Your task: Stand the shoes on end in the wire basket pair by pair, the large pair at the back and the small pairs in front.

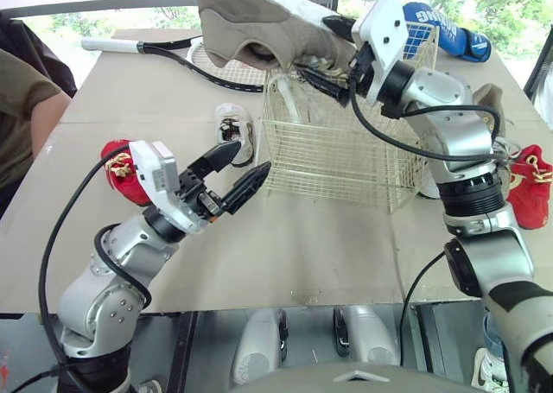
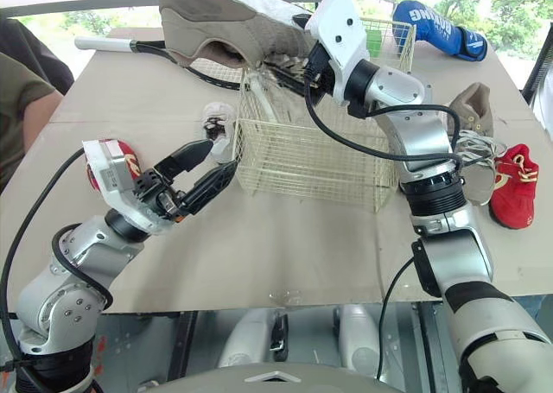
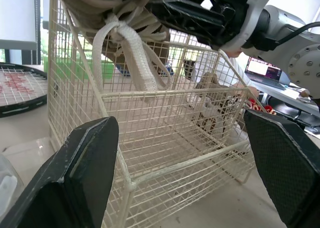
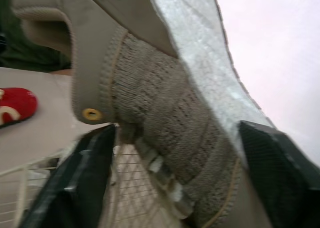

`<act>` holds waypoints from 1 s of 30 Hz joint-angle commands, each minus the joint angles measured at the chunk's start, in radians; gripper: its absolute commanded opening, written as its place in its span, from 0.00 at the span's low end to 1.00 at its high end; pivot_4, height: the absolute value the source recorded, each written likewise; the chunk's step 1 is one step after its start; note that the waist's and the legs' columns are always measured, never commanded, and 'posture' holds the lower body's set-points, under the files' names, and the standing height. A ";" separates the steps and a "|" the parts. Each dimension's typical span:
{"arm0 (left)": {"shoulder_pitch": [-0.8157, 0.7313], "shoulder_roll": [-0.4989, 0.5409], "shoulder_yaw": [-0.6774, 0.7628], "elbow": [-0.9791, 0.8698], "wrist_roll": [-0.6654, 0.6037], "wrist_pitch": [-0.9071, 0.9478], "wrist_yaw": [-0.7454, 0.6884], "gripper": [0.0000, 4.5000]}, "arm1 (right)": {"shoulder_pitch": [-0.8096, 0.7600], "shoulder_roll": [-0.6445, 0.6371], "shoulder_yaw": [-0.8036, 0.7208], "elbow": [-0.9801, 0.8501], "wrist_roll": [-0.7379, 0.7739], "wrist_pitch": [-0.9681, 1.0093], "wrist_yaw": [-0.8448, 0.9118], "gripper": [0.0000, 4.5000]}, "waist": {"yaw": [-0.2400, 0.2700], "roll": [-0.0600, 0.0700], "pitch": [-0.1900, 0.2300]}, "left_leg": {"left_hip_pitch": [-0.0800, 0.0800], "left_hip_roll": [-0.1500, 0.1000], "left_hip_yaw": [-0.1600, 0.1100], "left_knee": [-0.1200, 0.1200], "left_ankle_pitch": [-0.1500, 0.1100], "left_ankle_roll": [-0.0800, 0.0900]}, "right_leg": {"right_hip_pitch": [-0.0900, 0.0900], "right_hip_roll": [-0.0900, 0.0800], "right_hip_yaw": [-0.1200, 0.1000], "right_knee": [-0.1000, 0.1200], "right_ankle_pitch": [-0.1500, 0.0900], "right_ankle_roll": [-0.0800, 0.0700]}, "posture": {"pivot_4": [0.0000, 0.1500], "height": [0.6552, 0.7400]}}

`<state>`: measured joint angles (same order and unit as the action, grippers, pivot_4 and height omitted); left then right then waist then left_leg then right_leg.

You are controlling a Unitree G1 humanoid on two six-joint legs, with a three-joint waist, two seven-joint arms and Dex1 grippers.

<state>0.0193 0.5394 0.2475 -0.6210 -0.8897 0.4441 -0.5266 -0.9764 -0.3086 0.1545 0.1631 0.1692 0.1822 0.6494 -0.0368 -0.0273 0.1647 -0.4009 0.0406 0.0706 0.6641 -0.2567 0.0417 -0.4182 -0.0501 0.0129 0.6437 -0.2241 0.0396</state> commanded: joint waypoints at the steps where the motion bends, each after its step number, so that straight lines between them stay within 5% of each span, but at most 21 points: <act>1: 0.011 -0.010 0.016 -0.058 0.006 -0.025 0.013 0.96 | 0.005 0.003 -0.025 -0.055 -0.015 -0.064 -0.014 0.37 | 0.000 0.000 0.000 | 0.000 0.000 0.000 0.000 0.000 0.000 | 0.000 0.000 0.000 0.000 0.000 0.000 | 1.00 1.00; 4: 0.010 -0.017 0.005 -0.053 0.014 -0.024 0.015 0.96 | 0.035 0.020 -0.073 -0.102 0.028 -0.039 -0.042 0.05 | 0.002 0.000 0.000 | 0.000 0.000 -0.001 0.000 0.000 0.000 | 0.000 0.000 -0.001 0.000 0.000 0.000 | 1.00 1.00; 5: 0.008 -0.017 0.008 -0.050 0.009 -0.022 0.012 0.96 | 0.042 0.033 -0.093 -0.115 0.048 -0.018 -0.059 0.02 | 0.002 0.000 0.000 | 0.000 0.001 -0.001 -0.001 0.000 0.000 | 0.000 0.000 -0.001 0.000 0.000 0.000 | 1.00 1.00; 16: 0.051 -0.029 0.085 -0.038 -0.015 -0.057 -0.018 0.96 | 0.064 0.238 -0.293 -0.136 0.342 0.145 -0.178 0.02 | -0.001 0.001 0.001 | -0.003 0.001 0.000 -0.004 0.000 0.000 | -0.005 0.000 -0.001 0.000 0.002 0.003 | 1.00 1.00; 24: 0.104 -0.068 0.125 -0.079 0.023 -0.145 -0.015 0.96 | 0.150 0.301 -0.243 0.032 0.300 0.001 -0.060 0.02 | -0.002 -0.001 0.000 | -0.014 0.000 0.000 -0.004 0.001 -0.002 | -0.017 0.000 -0.001 0.001 0.002 0.003 | 1.00 1.00; 30: 0.094 -0.059 0.138 -0.082 0.057 -0.188 -0.013 0.96 | 0.195 0.306 -0.278 0.071 0.345 0.123 -0.135 0.02 | -0.001 -0.007 -0.007 | -0.010 0.000 -0.001 -0.004 0.000 -0.001 | -0.013 0.000 -0.002 0.001 0.002 0.003 | 1.00 1.00</act>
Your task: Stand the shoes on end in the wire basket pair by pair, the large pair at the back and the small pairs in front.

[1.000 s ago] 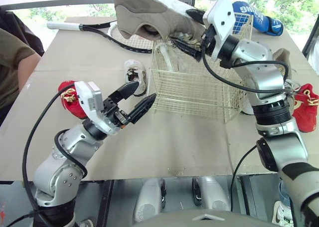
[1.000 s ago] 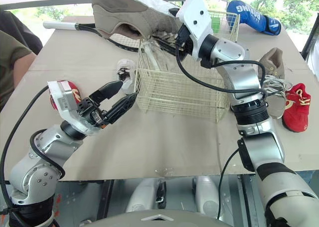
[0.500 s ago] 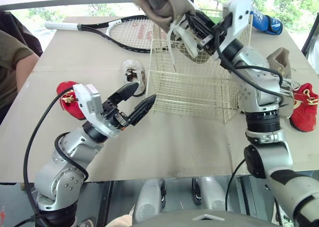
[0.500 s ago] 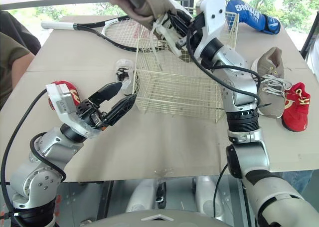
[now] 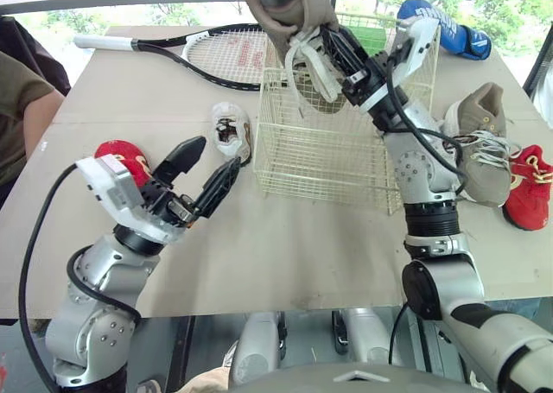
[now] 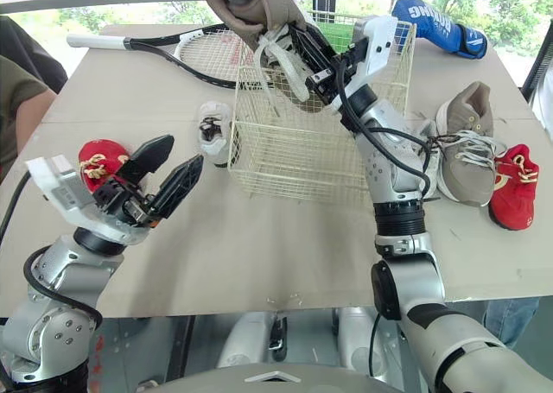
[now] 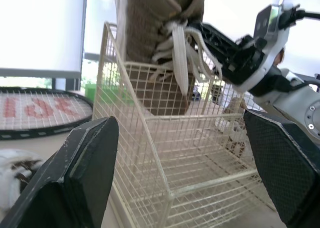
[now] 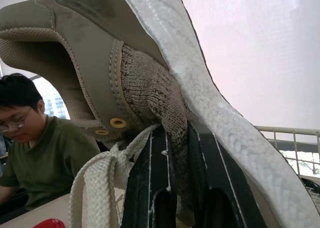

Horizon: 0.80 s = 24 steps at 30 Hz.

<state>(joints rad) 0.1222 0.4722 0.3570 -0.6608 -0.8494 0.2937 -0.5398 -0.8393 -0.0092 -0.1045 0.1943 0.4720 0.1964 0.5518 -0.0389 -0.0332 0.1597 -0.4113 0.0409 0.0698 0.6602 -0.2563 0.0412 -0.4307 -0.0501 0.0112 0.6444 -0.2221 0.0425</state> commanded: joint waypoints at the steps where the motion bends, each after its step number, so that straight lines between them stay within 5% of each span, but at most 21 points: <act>1: -0.014 0.011 0.029 -0.041 0.017 -0.040 0.002 0.96 | 0.071 -0.004 -0.018 0.020 0.074 0.163 -0.019 0.02 | 0.003 -0.002 -0.003 | 0.000 0.000 0.000 0.000 0.000 0.000 | 0.000 0.000 0.000 0.000 0.000 0.000 | 1.00 1.00; 5: -0.021 0.023 0.022 -0.034 0.019 -0.039 -0.007 0.96 | 0.105 -0.042 -0.015 -0.054 0.112 0.239 -0.005 0.33 | 0.009 -0.004 -0.007 | 0.006 0.000 -0.002 0.000 0.000 0.000 | 0.008 0.000 -0.003 -0.001 -0.002 -0.003 | 1.00 1.00; 11: -0.094 0.030 -0.017 0.013 0.010 -0.027 -0.037 0.96 | 0.195 -0.149 -0.034 -0.234 0.192 0.368 0.000 0.95 | 0.022 -0.005 -0.008 | 0.014 0.000 -0.003 -0.007 0.000 0.000 | 0.014 -0.001 -0.004 -0.004 -0.003 -0.004 | 1.00 1.00; 24: -0.152 0.026 -0.091 0.064 0.032 -0.014 -0.089 0.96 | 0.243 -0.419 -0.109 -0.532 0.255 0.383 0.057 0.95 | 0.037 0.003 -0.002 | 0.011 -0.003 -0.004 -0.007 0.000 0.000 | 0.014 -0.002 -0.004 -0.007 -0.002 -0.001 | 1.00 1.00</act>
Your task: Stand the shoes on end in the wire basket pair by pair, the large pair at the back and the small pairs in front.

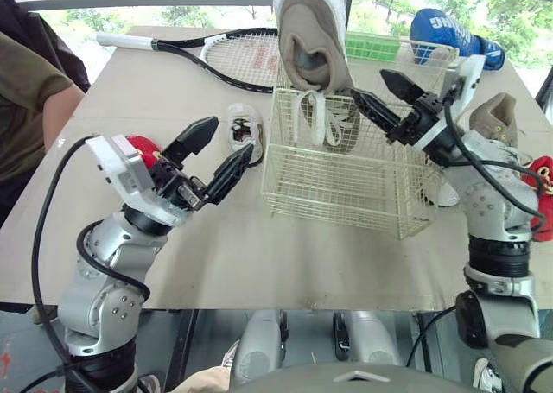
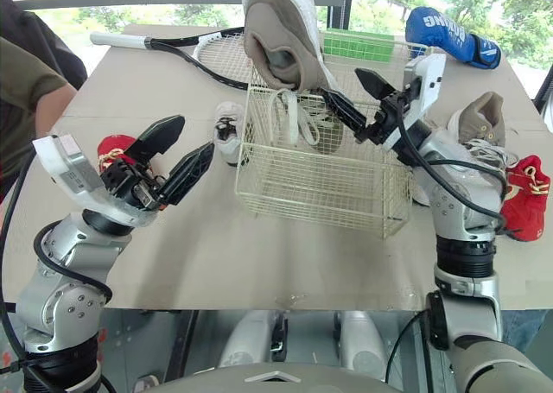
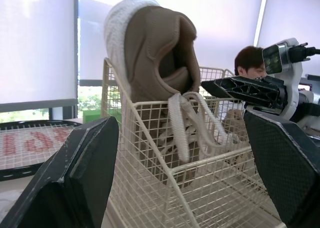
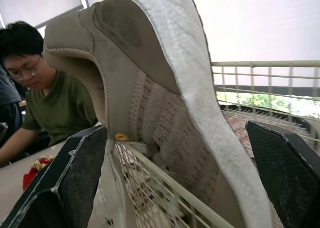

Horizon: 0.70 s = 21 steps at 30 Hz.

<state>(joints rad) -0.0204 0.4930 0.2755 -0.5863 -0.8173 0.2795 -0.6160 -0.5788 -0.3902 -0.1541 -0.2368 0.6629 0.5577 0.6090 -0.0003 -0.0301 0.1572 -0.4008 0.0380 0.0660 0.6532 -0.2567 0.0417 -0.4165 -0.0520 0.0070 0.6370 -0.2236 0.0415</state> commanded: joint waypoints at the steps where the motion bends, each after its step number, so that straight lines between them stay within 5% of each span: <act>1: -0.011 0.004 -0.016 -0.008 -0.002 0.002 -0.016 0.96 | -0.030 -0.049 -0.088 -0.115 0.095 0.040 -0.023 0.95 | -0.002 0.000 0.000 | 0.000 0.001 0.000 0.000 0.000 0.000 | 0.000 0.001 0.000 0.000 0.000 0.001 | 1.00 1.00; 8: -0.020 0.064 -0.085 -0.031 -0.082 0.094 -0.128 0.96 | 0.073 -0.347 -0.269 -0.170 0.157 0.234 -0.065 0.95 | -0.006 0.002 0.001 | 0.000 0.001 0.000 0.000 0.000 0.000 | 0.000 0.002 0.001 0.000 -0.001 -0.001 | 1.00 1.00; 12: -0.032 0.100 -0.102 -0.020 -0.100 0.124 -0.189 0.96 | 0.269 -0.551 -0.344 -0.205 0.201 0.359 0.082 0.95 | -0.007 0.002 0.002 | 0.001 0.001 0.002 0.001 0.000 0.000 | 0.000 0.003 0.005 0.000 -0.002 -0.002 | 1.00 1.00; 17: -0.053 0.096 -0.109 -0.002 -0.096 0.127 -0.197 0.96 | 0.247 -0.565 -0.252 -0.181 0.091 0.296 0.016 0.95 | -0.021 0.002 0.002 | 0.004 0.001 0.006 0.001 0.000 0.000 | 0.000 0.004 0.009 0.000 -0.002 -0.001 | 1.00 1.00; 21: -0.053 0.094 -0.112 -0.002 -0.088 0.126 -0.192 0.96 | 0.162 -0.464 -0.248 -0.159 0.237 0.428 -0.057 0.95 | -0.016 0.002 0.002 | 0.004 0.001 0.005 0.002 0.000 0.000 | -0.001 0.006 0.009 0.002 -0.002 -0.001 | 1.00 1.00</act>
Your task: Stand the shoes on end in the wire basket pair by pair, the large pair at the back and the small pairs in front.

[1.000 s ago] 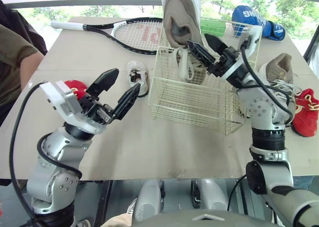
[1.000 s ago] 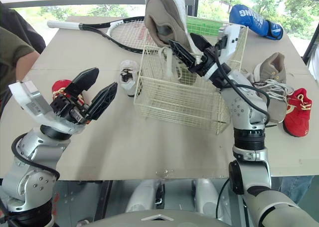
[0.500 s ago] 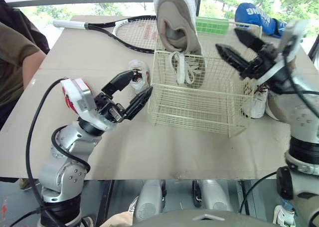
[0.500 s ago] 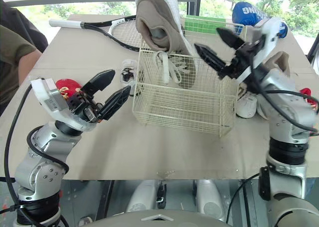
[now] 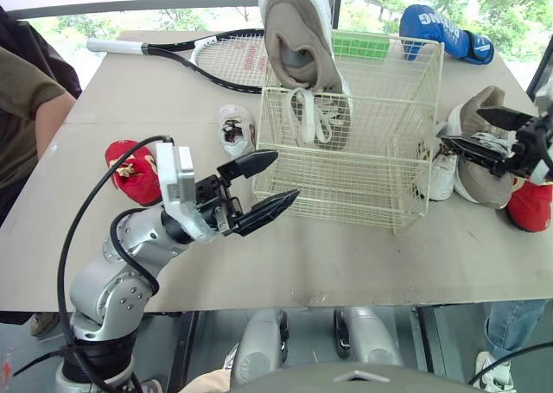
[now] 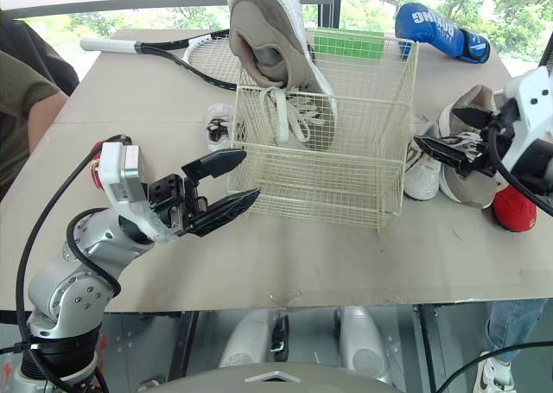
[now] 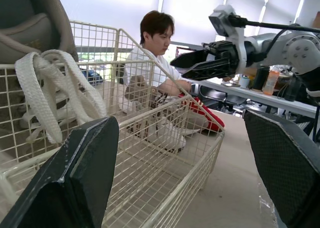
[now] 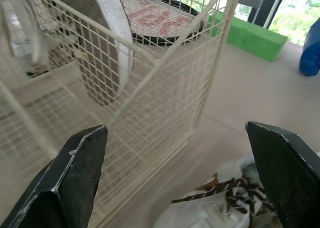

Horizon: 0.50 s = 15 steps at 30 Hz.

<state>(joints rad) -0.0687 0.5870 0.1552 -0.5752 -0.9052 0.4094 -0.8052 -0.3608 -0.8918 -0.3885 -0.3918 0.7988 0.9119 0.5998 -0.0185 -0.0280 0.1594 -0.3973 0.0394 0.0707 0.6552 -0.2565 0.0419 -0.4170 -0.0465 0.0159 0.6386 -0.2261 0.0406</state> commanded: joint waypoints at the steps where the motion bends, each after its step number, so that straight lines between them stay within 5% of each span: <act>1: -0.003 0.000 0.010 -0.014 0.001 -0.005 -0.001 0.96 | -0.070 0.050 -0.015 0.000 0.120 0.090 -0.053 0.95 | 0.004 0.000 0.000 | 0.000 0.000 0.000 0.000 0.000 0.000 | 0.000 0.000 0.000 0.001 0.000 0.000 | 1.00 1.00; 3: 0.003 0.000 0.014 -0.019 0.003 -0.005 0.004 0.96 | -0.094 0.060 -0.002 0.017 0.130 0.114 -0.063 0.95 | 0.008 0.000 0.000 | -0.001 0.000 -0.001 0.000 0.000 0.000 | 0.000 0.000 0.000 0.000 0.001 0.001 | 1.00 1.00; 5: 0.013 -0.002 0.014 -0.027 0.008 -0.008 0.012 0.96 | -0.109 0.057 0.042 0.045 0.102 0.118 -0.054 0.83 | 0.009 0.000 0.000 | -0.002 0.000 -0.001 0.000 0.000 0.000 | -0.001 -0.001 -0.001 0.000 0.001 0.001 | 1.00 1.00; 10: 0.018 -0.013 0.007 -0.038 0.023 -0.015 0.030 0.96 | -0.174 0.068 0.156 0.133 -0.022 0.062 -0.074 0.34 | 0.005 -0.001 0.000 | -0.003 0.000 0.000 0.000 0.000 0.000 | 0.000 -0.001 0.000 -0.002 0.001 0.001 | 1.00 1.00; 15: 0.025 -0.016 0.014 -0.043 0.029 -0.017 0.042 0.96 | -0.264 0.104 0.201 0.175 -0.072 0.019 -0.068 0.01 | 0.005 -0.002 0.000 | -0.002 0.000 0.000 0.002 0.000 0.000 | 0.000 -0.001 0.001 -0.001 0.001 0.001 | 1.00 1.00</act>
<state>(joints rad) -0.0462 0.5734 0.1533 -0.5792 -0.8822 0.4069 -0.7676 -0.5918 -0.7948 -0.1958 -0.2042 0.7395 0.9556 0.5315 -0.0137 -0.0302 0.1594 -0.3994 0.0392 0.0709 0.6569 -0.2567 0.0423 -0.4170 -0.0478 0.0165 0.6374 -0.2254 0.0412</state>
